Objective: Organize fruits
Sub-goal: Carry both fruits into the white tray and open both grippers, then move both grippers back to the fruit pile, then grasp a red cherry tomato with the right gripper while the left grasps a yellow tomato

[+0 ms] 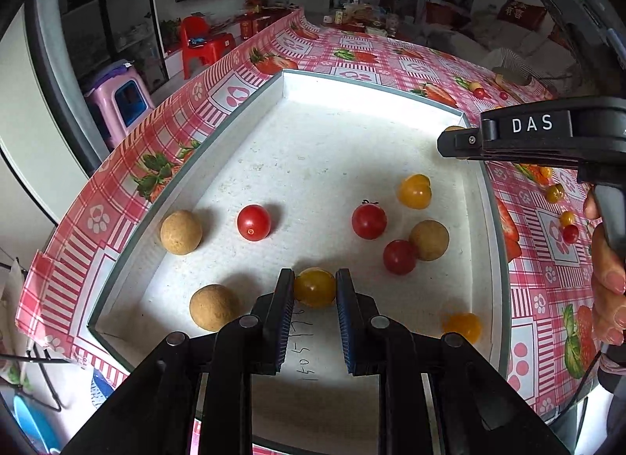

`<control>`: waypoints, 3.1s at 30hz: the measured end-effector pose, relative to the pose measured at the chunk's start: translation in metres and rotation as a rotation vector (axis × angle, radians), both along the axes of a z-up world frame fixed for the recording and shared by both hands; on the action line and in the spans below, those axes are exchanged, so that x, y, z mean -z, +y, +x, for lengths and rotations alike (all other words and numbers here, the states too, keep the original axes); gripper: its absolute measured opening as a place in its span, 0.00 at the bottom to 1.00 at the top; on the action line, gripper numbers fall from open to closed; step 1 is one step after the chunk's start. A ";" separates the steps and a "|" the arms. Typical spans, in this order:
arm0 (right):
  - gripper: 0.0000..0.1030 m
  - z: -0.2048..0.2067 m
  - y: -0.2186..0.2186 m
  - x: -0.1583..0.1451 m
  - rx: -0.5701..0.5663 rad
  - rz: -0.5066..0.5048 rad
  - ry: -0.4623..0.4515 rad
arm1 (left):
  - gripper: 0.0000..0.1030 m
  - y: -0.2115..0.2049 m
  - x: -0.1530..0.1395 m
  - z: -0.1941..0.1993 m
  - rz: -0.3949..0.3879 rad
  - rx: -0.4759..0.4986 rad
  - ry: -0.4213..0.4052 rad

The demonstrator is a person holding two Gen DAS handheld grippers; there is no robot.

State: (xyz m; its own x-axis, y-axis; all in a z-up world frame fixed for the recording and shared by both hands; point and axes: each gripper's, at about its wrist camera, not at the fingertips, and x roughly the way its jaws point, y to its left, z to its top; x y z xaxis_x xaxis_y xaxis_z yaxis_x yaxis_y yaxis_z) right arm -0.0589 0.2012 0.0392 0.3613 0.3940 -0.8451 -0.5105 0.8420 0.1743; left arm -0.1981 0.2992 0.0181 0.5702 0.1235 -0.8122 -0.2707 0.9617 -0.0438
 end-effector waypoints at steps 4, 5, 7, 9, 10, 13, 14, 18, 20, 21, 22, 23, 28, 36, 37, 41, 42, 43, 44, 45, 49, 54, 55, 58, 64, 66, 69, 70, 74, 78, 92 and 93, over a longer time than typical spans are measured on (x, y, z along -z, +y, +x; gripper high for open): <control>0.27 0.009 0.009 0.010 -0.001 -0.032 0.006 | 0.22 -0.006 0.001 0.000 0.041 0.002 0.005; 0.27 0.011 0.012 0.012 -0.002 -0.040 0.009 | 0.22 -0.007 0.001 0.000 0.050 0.003 0.006; 0.27 0.013 0.017 0.018 -0.004 -0.061 0.016 | 0.22 -0.007 0.001 -0.001 0.054 0.002 0.007; 0.27 0.014 0.022 0.023 -0.006 -0.084 0.005 | 0.22 -0.005 0.001 -0.001 0.045 -0.002 0.008; 0.27 0.013 0.026 0.023 -0.014 -0.097 -0.010 | 0.22 -0.005 0.001 -0.001 0.041 -0.004 0.009; 0.27 0.013 0.033 0.027 -0.038 -0.116 0.001 | 0.23 -0.005 0.001 0.000 0.039 -0.005 0.011; 0.27 0.012 0.036 0.028 -0.046 -0.126 0.000 | 0.23 -0.005 0.001 0.001 0.038 -0.006 0.013; 0.35 0.008 0.039 0.028 -0.065 -0.129 0.004 | 0.23 -0.006 0.000 0.002 0.041 -0.006 0.020; 0.43 0.006 0.037 0.026 -0.068 -0.114 0.008 | 0.23 -0.006 0.000 0.002 0.042 -0.006 0.021; 0.52 0.005 0.035 0.023 -0.065 -0.105 0.002 | 0.27 -0.006 0.000 0.003 0.040 -0.005 0.022; 0.57 0.004 0.033 0.020 -0.062 -0.097 -0.007 | 0.52 -0.005 0.000 0.003 0.036 -0.004 0.021; 0.62 0.002 0.030 0.016 -0.059 -0.087 -0.017 | 0.67 -0.005 0.000 0.002 0.036 -0.011 0.014; 0.71 -0.006 0.015 -0.002 -0.050 -0.051 -0.048 | 0.80 -0.005 -0.008 -0.005 0.043 -0.024 -0.020; 0.79 -0.018 -0.034 -0.011 0.008 -0.010 -0.053 | 0.80 -0.012 -0.015 -0.005 0.043 -0.010 -0.019; 0.79 -0.019 -0.042 -0.011 0.018 -0.008 -0.049 | 0.80 -0.015 -0.016 -0.005 0.047 -0.004 -0.021; 0.79 -0.024 -0.077 -0.007 0.072 -0.011 -0.038 | 0.80 -0.030 -0.024 -0.001 0.061 0.022 -0.031; 0.79 -0.027 -0.087 -0.005 0.090 -0.015 -0.040 | 0.80 -0.033 -0.026 0.000 0.064 0.030 -0.033; 0.79 -0.029 -0.096 -0.004 0.107 -0.022 -0.045 | 0.80 -0.038 -0.028 0.002 0.066 0.038 -0.037; 0.79 -0.031 -0.105 -0.003 0.126 -0.030 -0.051 | 0.80 -0.042 -0.031 0.003 0.065 0.048 -0.040; 0.79 -0.033 -0.115 -0.001 0.145 -0.037 -0.058 | 0.80 -0.046 -0.033 0.006 0.064 0.059 -0.043; 0.79 -0.041 -0.151 0.009 0.221 -0.089 -0.084 | 0.80 -0.066 -0.043 0.020 0.060 0.108 -0.050; 0.79 -0.048 -0.183 0.022 0.284 -0.131 -0.092 | 0.80 -0.089 -0.053 0.047 0.037 0.162 -0.049; 0.79 -0.049 -0.188 0.024 0.294 -0.125 -0.090 | 0.80 -0.094 -0.053 0.053 0.034 0.174 -0.045; 0.79 -0.051 -0.196 0.026 0.315 -0.110 -0.092 | 0.80 -0.108 -0.055 0.075 0.012 0.207 -0.029; 0.79 -0.052 -0.199 0.031 0.323 -0.089 -0.090 | 0.80 -0.136 -0.047 0.124 -0.013 0.263 0.019; 0.79 -0.051 -0.198 0.031 0.323 -0.088 -0.093 | 0.80 -0.144 -0.042 0.140 -0.014 0.280 0.035; 0.79 -0.050 -0.197 0.032 0.324 -0.083 -0.100 | 0.80 -0.154 -0.032 0.162 -0.011 0.305 0.063; 0.79 -0.049 -0.196 0.032 0.324 -0.083 -0.101 | 0.80 -0.158 -0.028 0.169 -0.007 0.313 0.071; 0.79 -0.045 -0.193 0.035 0.320 -0.081 -0.103 | 0.80 -0.168 -0.018 0.193 -0.018 0.339 0.081; 0.76 -0.041 -0.188 0.037 0.312 -0.089 -0.113 | 0.80 -0.178 -0.008 0.209 -0.017 0.361 0.090; 0.32 -0.037 -0.177 0.035 0.289 -0.112 -0.148 | 0.49 -0.195 0.005 0.229 0.032 0.389 0.068; 0.28 -0.037 -0.177 0.035 0.287 -0.106 -0.144 | 0.43 -0.196 0.004 0.229 0.029 0.394 0.065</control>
State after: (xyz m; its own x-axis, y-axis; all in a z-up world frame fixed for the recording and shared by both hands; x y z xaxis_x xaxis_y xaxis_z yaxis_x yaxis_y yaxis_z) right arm -0.0963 0.0238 0.0047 0.5637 0.1714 -0.8080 -0.2633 0.9645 0.0208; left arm 0.0313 0.1034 0.0139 0.5259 -0.0706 -0.8476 0.1175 0.9930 -0.0098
